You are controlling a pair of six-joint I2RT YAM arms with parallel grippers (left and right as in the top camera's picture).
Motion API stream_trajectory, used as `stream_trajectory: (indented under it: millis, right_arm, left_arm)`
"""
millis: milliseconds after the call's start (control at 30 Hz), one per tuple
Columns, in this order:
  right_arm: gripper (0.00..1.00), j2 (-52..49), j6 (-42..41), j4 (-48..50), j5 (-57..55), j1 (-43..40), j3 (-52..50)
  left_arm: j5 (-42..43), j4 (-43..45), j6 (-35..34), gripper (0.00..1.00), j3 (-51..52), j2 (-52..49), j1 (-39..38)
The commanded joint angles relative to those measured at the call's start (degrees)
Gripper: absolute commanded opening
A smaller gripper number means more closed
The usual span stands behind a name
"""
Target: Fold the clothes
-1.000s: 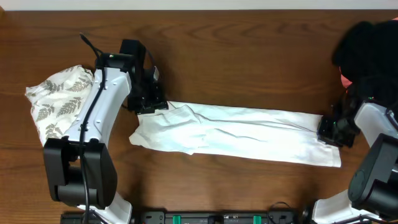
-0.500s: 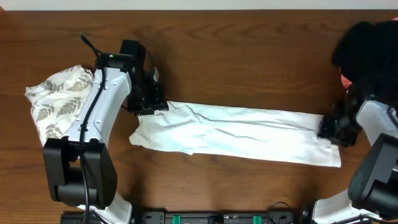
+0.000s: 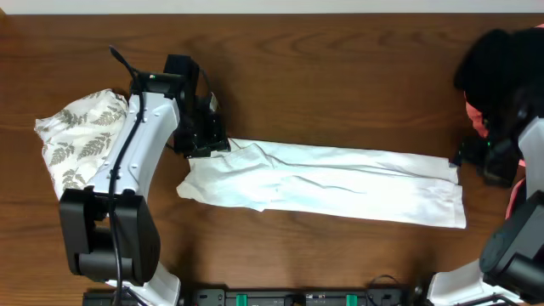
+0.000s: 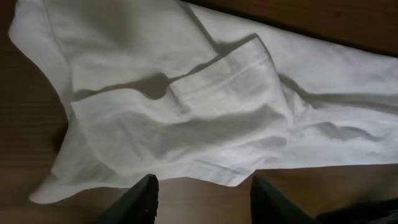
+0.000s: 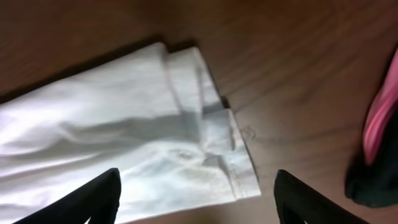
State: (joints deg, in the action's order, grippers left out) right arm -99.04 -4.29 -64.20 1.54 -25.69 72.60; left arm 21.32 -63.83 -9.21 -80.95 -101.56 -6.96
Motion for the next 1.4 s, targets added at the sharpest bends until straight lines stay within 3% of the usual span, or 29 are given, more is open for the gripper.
stream_trajectory:
  millis: [0, 567, 1367]
  right_arm:
    - [0.78, 0.42, 1.36, 2.73, 3.54, -2.71, -5.38]
    - [0.8, 0.39, 1.4, 18.73, 7.04, -4.13, -21.42]
    - [0.82, 0.39, 1.55, 23.87, 7.89, -3.39, -22.4]
  left_arm:
    - [0.52, -0.11, -0.07, 0.49, 0.28, 1.25, 0.07]
    - [0.52, -0.15, -0.04, 0.49, 0.28, 1.25, 0.07]
    - [0.52, -0.39, -0.04, 0.49, 0.28, 1.25, 0.07]
